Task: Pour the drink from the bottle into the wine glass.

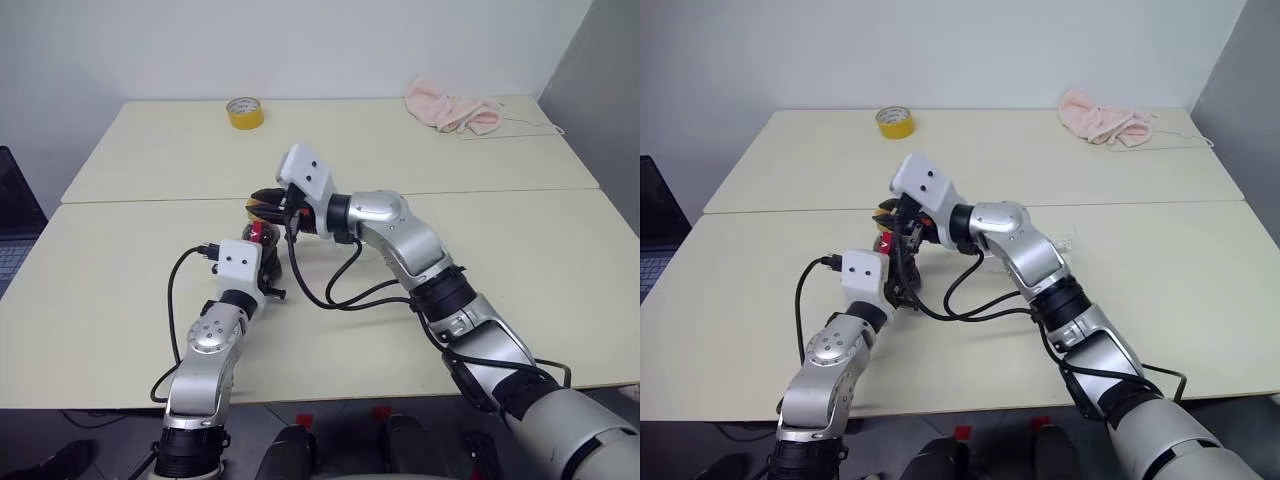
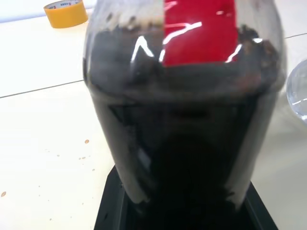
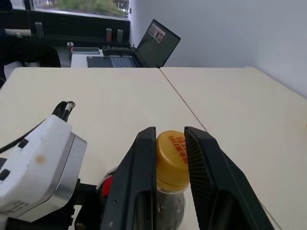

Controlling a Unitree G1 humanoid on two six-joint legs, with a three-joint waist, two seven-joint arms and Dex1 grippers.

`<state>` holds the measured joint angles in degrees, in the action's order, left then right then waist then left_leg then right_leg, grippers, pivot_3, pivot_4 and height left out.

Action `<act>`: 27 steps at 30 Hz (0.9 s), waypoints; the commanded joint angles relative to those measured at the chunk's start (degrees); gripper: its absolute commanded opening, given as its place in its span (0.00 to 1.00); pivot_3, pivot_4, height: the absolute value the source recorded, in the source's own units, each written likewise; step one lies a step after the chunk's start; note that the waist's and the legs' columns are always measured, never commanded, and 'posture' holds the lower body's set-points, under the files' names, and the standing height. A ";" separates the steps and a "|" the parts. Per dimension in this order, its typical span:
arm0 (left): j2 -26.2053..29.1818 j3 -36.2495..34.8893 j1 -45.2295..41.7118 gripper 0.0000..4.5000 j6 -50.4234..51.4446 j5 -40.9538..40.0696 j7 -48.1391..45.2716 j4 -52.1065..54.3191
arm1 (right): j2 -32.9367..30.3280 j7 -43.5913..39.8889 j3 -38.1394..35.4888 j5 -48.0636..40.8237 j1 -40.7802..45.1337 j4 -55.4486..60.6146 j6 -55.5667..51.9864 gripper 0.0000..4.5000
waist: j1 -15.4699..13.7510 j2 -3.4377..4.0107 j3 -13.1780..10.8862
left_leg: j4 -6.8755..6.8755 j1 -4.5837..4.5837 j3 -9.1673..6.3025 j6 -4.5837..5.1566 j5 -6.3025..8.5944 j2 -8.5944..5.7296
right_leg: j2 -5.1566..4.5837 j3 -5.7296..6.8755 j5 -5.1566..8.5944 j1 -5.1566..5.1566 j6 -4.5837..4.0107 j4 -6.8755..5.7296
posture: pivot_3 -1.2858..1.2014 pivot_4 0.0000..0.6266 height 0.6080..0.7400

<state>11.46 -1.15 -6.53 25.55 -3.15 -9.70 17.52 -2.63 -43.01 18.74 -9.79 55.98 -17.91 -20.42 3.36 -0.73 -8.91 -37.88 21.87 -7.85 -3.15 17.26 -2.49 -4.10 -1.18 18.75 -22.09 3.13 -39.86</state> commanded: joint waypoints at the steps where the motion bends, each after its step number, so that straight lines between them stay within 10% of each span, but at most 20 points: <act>1: 0.36 0.17 0.73 0.17 -1.41 0.03 -0.39 3.00 | -1.83 0.24 -3.09 -0.97 -1.14 3.22 -3.04 0.30 | -0.09 0.00 0.00 | 0.00 0.00 0.00 0.00 0.00 -0.01 | -0.01 0.00 0.00 0.00 0.00 0.00 | 0.52 0.24 1.00; 10: 0.27 0.36 0.67 0.17 -1.78 0.03 -0.21 2.72 | -3.49 -0.50 -4.16 -2.70 -3.69 11.52 -7.37 0.96 | -0.10 0.00 0.00 | -0.01 0.04 0.02 0.00 0.00 -0.02 | -0.01 -0.01 0.00 -0.03 0.00 0.00 | 0.52 0.24 1.00; 27: -0.03 0.11 1.64 0.17 -6.65 -1.06 -2.30 2.04 | 4.52 8.79 -2.44 -1.03 -4.31 13.16 -12.59 0.96 | -0.11 0.00 0.00 | -0.01 0.07 0.00 0.00 0.00 -0.03 | -0.01 0.00 0.00 -0.07 0.00 0.00 | 0.52 0.24 1.00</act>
<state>11.43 -0.61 -4.80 21.25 -3.89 -11.94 17.59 1.49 -34.84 16.24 -11.31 50.61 -5.35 -34.40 3.25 -0.73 -8.91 -37.89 21.94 -7.84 -3.15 17.26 -2.52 -4.11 -1.18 18.75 -22.16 3.13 -39.86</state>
